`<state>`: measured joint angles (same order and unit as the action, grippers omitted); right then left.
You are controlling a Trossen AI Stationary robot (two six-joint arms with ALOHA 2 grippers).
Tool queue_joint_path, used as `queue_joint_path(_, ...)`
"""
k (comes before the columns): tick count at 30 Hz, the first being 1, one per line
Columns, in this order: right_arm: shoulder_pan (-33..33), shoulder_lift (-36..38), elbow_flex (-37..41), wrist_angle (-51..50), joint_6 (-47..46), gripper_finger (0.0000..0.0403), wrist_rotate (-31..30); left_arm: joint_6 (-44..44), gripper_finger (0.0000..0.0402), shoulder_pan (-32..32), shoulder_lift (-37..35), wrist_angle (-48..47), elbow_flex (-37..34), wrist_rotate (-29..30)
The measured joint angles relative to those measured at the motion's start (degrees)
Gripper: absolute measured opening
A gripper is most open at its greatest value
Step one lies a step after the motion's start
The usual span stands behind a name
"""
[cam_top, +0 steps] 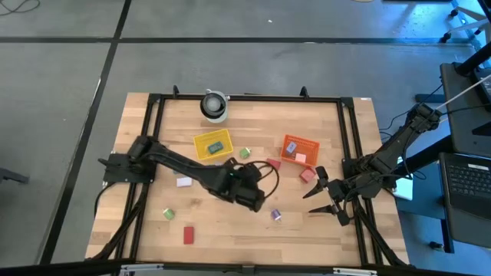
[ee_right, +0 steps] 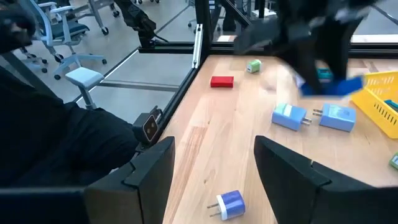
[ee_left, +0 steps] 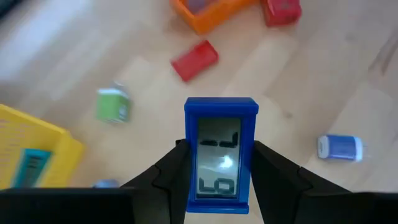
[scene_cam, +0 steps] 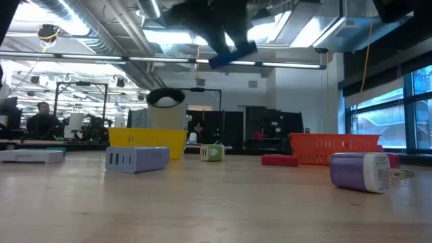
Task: Pick & Place Office items
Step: Put the blue digital clock into the yellow bin
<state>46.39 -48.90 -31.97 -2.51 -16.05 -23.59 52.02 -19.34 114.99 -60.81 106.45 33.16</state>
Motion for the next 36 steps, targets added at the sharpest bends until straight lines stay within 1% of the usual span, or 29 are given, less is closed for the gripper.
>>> queue_joint_path(5, 0.00, 0.00, -0.02, 1.03, 0.42, 0.0222, 0.02, -0.56, 0.0139, -0.62, -5.10, -5.42, 0.04, 8.44)
queue_joint_path(9, -0.01, 0.00, 0.00, 2.67, 1.67, 0.0222, 0.02, 0.67, 0.0140, -0.84, -9.05, -11.16, 0.04, 15.01)
queue_joint_path(11, -0.04, 0.00, -0.01, 3.85, 2.77, 0.0222, 0.00, 1.03, 0.0140, -1.19, -11.71, -11.85, -1.42, 17.62)
queue_joint_path(14, -0.04, 0.16, 0.00, 5.18, 3.90, 0.0222, 0.01, 1.20, 0.0140, -1.24, -17.18, -10.43, -7.23, 19.92)
queue_joint_path(16, -0.04, 0.56, 0.00, 6.39, 4.65, 0.0222, 0.04, 1.20, 0.0140, -1.04, -21.81, -7.42, -13.07, 21.07)
queue_joint_path(18, -0.04, 1.49, -0.01, 6.86, 4.99, 0.0222, 0.02, -0.15, 0.0141, -0.50, -27.05, -2.11, -20.10, 21.19)
queue_joint_path(20, -0.07, 2.85, 0.00, 6.84, 5.33, 0.0222, -0.05, -2.75, 0.0141, 0.11, -32.54, 6.22, -28.00, 20.80)
queue_joint_path(22, -0.07, 4.51, -0.02, 6.87, 6.07, 0.0222, -0.57, -7.02, 0.0141, 0.79, -38.03, 16.77, -36.29, 19.73)
queue_joint_path(26, -0.09, 8.04, -0.02, 6.69, 7.55, 0.0222, -0.90, -15.30, 0.0141, 3.17, -48.34, 37.04, -52.15, 15.00)
queue_joint_path(29, -0.55, 11.13, -0.02, 6.62, 9.02, 0.0222, -0.92, -19.61, 0.0141, 5.89, -54.67, 48.32, -62.29, 9.97)
queue_joint_path(32, -1.36, 14.36, -0.02, 4.79, 9.05, 0.0222, -1.07, -21.42, 0.0141, 9.10, -59.47, 54.22, -69.25, 5.77)
queue_joint_path(34, -1.99, 16.09, -0.02, 3.22, 9.06, 0.0222, -1.65, -20.65, 0.0141, 12.07, -61.67, 54.55, -72.20, 4.88)
queue_joint_path(36, -2.66, 17.35, -0.02, 1.66, 9.05, 0.0222, -3.01, -19.93, 0.0141, 15.54, -62.74, 53.90, -73.73, 1.57)
